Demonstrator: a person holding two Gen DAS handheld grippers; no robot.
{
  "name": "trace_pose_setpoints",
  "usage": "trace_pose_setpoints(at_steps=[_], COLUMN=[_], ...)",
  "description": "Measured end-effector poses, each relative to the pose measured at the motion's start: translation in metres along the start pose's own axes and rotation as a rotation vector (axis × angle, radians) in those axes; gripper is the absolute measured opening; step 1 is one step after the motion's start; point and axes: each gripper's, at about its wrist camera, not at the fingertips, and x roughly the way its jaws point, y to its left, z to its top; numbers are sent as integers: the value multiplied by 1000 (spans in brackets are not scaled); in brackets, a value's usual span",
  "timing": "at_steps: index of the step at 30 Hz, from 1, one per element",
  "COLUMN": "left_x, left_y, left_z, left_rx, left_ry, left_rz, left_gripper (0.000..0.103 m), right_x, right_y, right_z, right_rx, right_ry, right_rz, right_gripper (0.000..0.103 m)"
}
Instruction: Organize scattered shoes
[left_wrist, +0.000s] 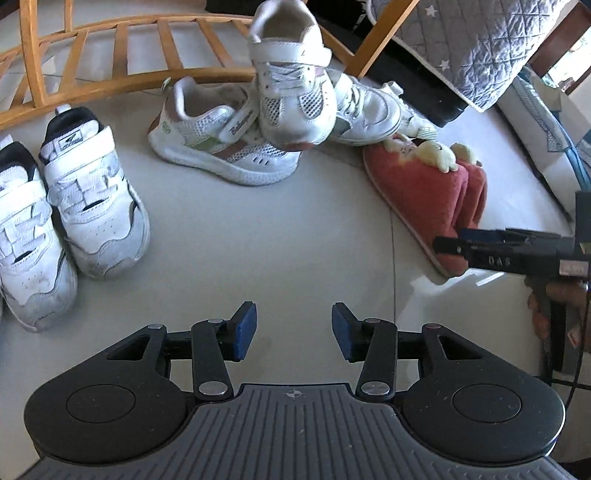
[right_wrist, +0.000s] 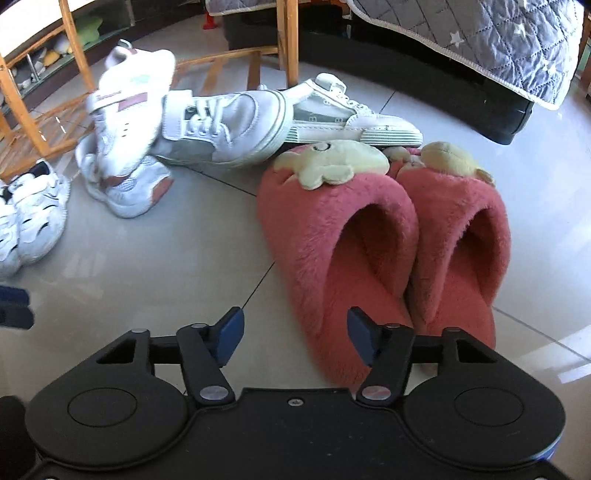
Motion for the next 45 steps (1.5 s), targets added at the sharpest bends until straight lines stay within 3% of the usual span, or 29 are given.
trace_pose_setpoints(at_steps=[2, 4, 10, 26, 36, 41, 43, 45], left_x=[0, 1, 3, 5, 14, 22, 25, 28], left_y=[2, 5, 12, 1, -11, -18, -23, -29], left_z=[-2, -5, -12, -18, -26, -23, -21, -18], left_rx=[-7, -18, -38, -1, 30, 35, 43, 60], left_ry=[4, 10, 28, 52, 96, 104, 103, 100], left_rz=[0, 1, 3, -34, -74, -99, -109, -115], left_gripper=[48, 49, 49, 50, 50, 51, 51, 51], right_x=[8, 14, 21, 8, 5, -8, -18, -28], right_y=[-3, -6, 2, 67, 85, 85, 84, 82], right_z=[4, 5, 6, -17, -19, -18, -20, -21], right_rx=[22, 33, -44, -100, -74, -60, -63, -68], right_ry=[16, 31, 57, 110, 145, 136, 118, 92], right_rz=[10, 18, 17, 155, 266, 287, 279, 267], right_gripper=[48, 29, 12, 12, 13, 18, 32, 38])
